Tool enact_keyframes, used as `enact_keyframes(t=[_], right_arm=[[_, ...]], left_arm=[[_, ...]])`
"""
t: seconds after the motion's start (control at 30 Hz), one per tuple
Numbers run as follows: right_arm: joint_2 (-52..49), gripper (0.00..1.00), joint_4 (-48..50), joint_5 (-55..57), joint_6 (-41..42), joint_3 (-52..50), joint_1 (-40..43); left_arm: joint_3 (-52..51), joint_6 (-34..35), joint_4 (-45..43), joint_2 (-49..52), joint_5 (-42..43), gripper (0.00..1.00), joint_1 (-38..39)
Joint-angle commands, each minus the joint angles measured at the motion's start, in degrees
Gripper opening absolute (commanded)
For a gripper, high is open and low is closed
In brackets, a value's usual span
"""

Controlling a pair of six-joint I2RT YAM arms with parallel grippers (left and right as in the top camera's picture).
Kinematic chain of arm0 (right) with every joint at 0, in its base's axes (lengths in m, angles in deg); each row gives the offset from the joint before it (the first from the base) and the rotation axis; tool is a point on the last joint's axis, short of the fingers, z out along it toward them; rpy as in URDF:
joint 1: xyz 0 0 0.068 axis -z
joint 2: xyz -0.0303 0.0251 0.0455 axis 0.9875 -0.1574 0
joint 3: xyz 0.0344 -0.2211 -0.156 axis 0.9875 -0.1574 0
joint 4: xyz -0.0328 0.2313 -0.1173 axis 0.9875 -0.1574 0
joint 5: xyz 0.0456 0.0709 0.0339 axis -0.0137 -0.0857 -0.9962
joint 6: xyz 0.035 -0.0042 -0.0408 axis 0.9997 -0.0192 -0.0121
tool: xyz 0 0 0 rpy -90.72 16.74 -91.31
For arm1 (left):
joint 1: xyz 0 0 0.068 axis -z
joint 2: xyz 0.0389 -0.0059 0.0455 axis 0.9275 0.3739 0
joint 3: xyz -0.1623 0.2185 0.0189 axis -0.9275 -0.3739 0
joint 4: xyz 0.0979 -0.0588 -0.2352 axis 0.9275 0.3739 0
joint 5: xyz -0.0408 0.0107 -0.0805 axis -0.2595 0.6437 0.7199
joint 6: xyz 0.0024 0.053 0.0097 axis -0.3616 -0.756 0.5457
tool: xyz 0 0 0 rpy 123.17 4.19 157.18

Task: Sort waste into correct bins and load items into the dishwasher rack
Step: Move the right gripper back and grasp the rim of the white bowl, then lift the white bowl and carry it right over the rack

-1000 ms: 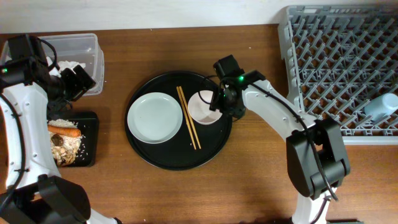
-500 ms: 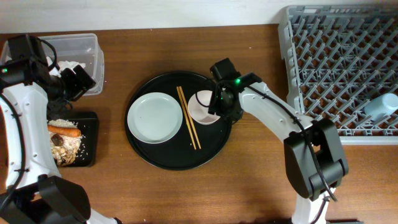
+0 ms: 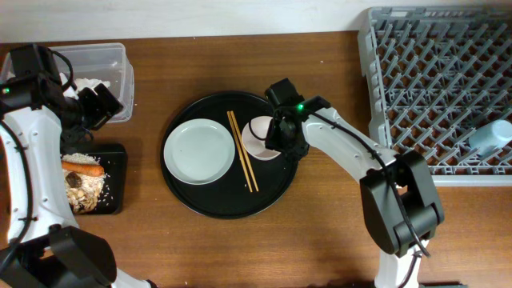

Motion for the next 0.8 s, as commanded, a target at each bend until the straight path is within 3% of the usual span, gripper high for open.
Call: enact_keyframes(t=[0.0, 0.77], right_arm=[[-0.70, 0.46, 0.17, 1.75, 0.33, -0.61, -0.59], [-3.04, 0.40, 0.20, 3.04, 0.35, -0.63, -1.27]], left_arm=[[0.17, 0.72, 0.07, -1.53, -0.22, 0.99, 0.00], [0.17, 0.74, 0.07, -1.53, -0.22, 0.99, 0.00]])
